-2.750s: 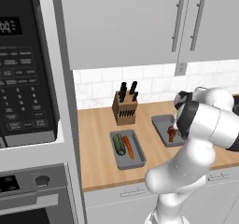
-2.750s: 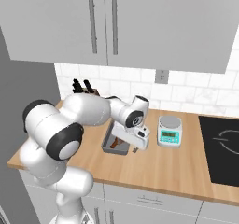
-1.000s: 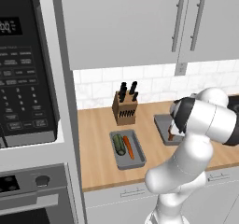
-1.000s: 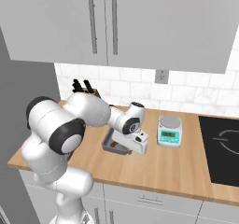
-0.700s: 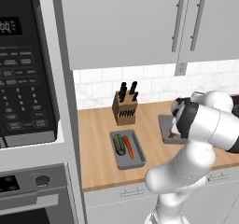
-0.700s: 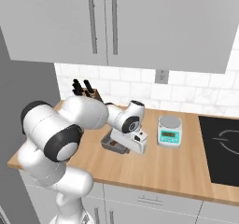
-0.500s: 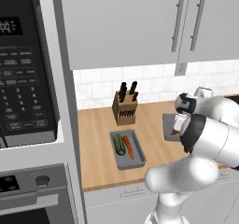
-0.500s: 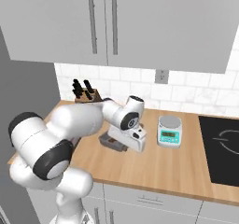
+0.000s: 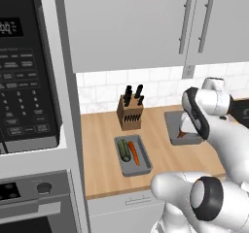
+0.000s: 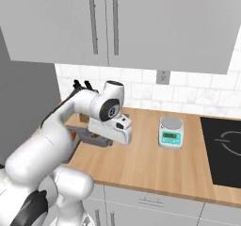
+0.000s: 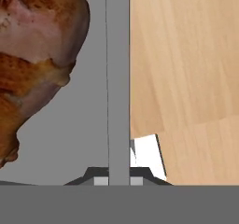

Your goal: Take the meat container that has the chicken drumstick and place it on the second highest rack of the freezer. Then take the vegetable container that has the carrot and cucumber and place it on the highest rack of the freezer.

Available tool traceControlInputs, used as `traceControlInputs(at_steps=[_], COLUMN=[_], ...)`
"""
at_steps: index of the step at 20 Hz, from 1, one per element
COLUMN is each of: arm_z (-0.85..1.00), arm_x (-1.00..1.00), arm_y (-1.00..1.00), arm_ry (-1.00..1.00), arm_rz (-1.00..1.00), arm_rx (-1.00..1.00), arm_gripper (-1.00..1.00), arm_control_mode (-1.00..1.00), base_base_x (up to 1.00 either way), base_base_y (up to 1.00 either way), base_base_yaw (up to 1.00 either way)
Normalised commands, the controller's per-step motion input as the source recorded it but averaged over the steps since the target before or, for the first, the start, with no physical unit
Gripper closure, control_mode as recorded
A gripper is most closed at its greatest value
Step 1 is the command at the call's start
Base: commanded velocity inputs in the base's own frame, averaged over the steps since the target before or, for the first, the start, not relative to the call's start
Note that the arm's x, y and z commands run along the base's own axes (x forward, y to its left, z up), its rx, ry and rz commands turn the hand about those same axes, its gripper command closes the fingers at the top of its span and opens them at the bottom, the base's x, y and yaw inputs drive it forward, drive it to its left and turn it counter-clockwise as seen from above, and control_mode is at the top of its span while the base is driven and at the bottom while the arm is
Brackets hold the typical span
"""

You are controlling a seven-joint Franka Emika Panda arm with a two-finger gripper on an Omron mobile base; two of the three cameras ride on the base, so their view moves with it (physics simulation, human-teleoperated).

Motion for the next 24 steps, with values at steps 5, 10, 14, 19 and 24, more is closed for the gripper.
traceControlInputs(at_steps=[5,10,14,19,24], arm_z=[0.86,0.88,0.7,0.41,0.18], arm_x=[-0.73,-0.68,-0.87,-1.0,-0.44], arm_y=[0.31,0.18,0.16,0.0,0.12], arm_ry=[-0.06,-0.07,-0.15,-0.2,-0.11], arm_rz=[0.09,0.07,0.07,0.09,0.06], arm_rx=[-0.01,0.0,0.0,0.0,0.0], arm_gripper=[1.0,1.0,1.0,1.0,1.0], arm_control_mode=[-1.0,-1.0,-1.0,-1.0,-1.0], base_base_x=[0.0,0.0,0.0,0.0,0.0], base_base_y=[0.0,0.0,0.0,0.0,0.0], base_base_yaw=[0.0,0.0,0.0,0.0,0.0])
